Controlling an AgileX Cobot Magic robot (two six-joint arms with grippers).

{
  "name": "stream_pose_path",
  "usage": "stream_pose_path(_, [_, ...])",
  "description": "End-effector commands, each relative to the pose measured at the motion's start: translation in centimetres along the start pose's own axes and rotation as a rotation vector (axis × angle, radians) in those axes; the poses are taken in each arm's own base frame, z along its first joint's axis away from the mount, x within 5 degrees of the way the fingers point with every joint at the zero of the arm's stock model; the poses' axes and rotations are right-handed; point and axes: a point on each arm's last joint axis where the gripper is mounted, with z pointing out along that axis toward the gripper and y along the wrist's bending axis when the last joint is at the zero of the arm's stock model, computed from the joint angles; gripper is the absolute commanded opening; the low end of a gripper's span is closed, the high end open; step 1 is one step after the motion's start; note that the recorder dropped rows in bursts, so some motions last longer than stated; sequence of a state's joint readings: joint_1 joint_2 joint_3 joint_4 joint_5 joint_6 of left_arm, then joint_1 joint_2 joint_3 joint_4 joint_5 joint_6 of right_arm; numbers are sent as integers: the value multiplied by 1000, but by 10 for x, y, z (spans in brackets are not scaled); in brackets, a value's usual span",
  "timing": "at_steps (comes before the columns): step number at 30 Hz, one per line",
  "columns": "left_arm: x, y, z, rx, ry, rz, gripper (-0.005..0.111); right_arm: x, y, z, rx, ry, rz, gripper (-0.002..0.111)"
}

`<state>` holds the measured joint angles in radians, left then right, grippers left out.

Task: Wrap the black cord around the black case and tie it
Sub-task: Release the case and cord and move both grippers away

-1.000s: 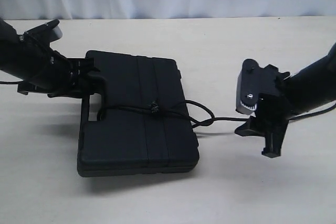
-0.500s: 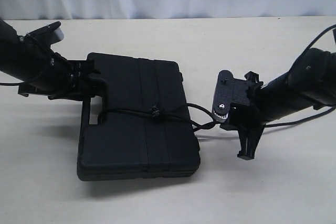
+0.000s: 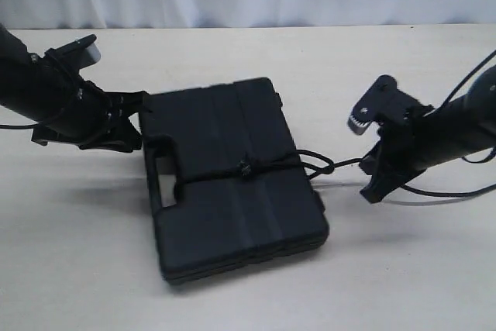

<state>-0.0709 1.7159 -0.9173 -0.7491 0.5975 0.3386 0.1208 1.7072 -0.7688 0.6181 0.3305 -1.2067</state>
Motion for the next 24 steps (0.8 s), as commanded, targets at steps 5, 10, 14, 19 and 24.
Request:
stream_pose_path(5, [-4,0,-5,-6,-31,37,0,22,-28,-7,42,20,247,4])
stream_pose_path(10, [-4,0,-5,-6,-31,37,0,18,-19,-5,4,27,229,4])
stream_pose_path(14, [-4,0,-5,-6,-31,41,0,14,-9,1,-36,42,200,4])
stream_pose_path(19, [-4,0,-5,-8,-34,68,0,10,0,7,-56,50,182,7])
stream_pose_path(24, [-4,0,-5,-6,-30,121,0,2,-4,-2,-45,23,309,37])
